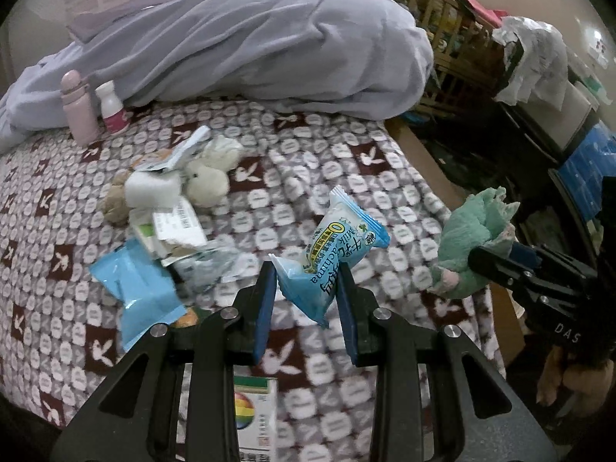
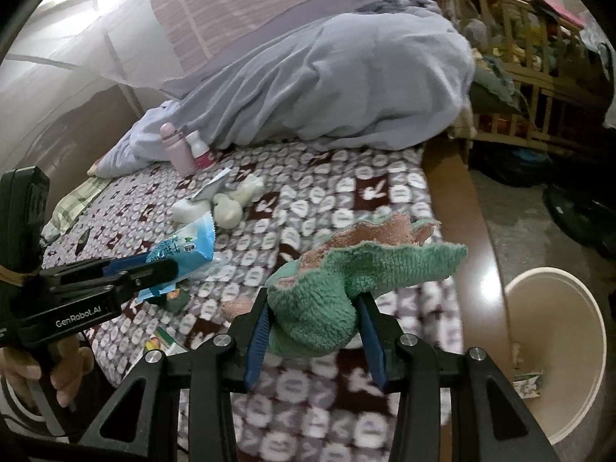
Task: Collect trash
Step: 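Carry both items over the bucket and open both tools to drop them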
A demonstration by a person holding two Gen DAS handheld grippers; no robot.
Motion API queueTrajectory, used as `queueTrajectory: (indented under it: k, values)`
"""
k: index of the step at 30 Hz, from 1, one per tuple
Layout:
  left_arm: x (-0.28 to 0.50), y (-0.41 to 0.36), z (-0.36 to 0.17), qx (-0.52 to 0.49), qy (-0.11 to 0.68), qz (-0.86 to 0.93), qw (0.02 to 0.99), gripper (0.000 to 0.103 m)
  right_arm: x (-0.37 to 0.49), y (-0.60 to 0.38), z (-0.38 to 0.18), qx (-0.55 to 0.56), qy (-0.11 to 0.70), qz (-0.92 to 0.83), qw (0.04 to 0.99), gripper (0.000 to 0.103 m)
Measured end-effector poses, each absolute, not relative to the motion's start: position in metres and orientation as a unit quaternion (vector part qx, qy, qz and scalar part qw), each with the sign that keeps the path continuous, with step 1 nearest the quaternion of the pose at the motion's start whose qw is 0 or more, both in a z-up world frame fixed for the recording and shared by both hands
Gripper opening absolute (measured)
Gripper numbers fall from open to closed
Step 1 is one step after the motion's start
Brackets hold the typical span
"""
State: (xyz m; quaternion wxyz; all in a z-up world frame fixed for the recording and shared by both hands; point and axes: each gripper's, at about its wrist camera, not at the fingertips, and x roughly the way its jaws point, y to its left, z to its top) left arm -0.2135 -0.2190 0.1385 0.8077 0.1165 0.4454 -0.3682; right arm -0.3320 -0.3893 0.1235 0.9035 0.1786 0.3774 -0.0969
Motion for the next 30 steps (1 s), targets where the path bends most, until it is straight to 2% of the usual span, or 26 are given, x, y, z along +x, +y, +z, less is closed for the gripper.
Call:
queueTrajectory:
  k: [30]
  values:
    - [-0.288,-0.35,0.142,0.169,0.442,-0.441,0.763,0.028,-0.44,-0.491,0.115,0.221,0.366,-0.216,0.878,0.042]
